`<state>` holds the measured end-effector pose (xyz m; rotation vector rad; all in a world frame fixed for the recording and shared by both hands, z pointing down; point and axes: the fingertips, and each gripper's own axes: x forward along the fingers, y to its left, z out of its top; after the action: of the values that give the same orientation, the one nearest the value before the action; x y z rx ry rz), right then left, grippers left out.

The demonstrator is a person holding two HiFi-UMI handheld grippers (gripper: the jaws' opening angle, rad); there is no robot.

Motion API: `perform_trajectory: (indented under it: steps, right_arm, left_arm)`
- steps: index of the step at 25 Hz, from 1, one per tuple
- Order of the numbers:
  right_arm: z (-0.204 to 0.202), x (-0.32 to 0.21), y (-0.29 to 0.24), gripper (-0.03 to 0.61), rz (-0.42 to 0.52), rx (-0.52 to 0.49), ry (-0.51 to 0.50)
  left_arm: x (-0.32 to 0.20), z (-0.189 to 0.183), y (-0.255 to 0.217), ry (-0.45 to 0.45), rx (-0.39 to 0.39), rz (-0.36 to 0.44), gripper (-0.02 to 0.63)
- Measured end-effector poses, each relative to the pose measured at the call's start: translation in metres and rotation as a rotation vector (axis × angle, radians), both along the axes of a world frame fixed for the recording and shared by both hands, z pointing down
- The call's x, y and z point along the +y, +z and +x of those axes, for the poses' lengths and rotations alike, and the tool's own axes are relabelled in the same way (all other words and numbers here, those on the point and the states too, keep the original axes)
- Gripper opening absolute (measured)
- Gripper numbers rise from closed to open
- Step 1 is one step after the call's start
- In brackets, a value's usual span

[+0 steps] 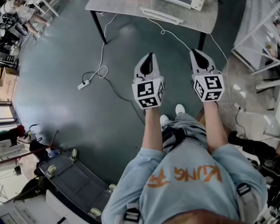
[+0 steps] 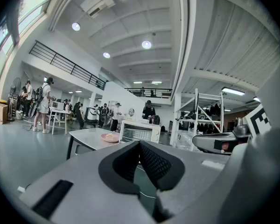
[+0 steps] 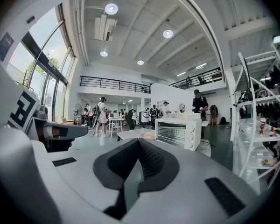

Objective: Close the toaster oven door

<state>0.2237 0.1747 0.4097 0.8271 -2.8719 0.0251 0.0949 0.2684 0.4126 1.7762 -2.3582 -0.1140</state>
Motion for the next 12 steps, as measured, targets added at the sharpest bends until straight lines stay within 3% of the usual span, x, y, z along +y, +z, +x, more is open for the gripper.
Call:
perform_trajectory:
  steps: [12]
  right_arm:
    - [-0.009,0.018,-0.002,-0.003,0.012,-0.026,0.024]
  left_arm:
    - [0.021,-0.007,0.005,0.024,-0.016,0.008,0.002]
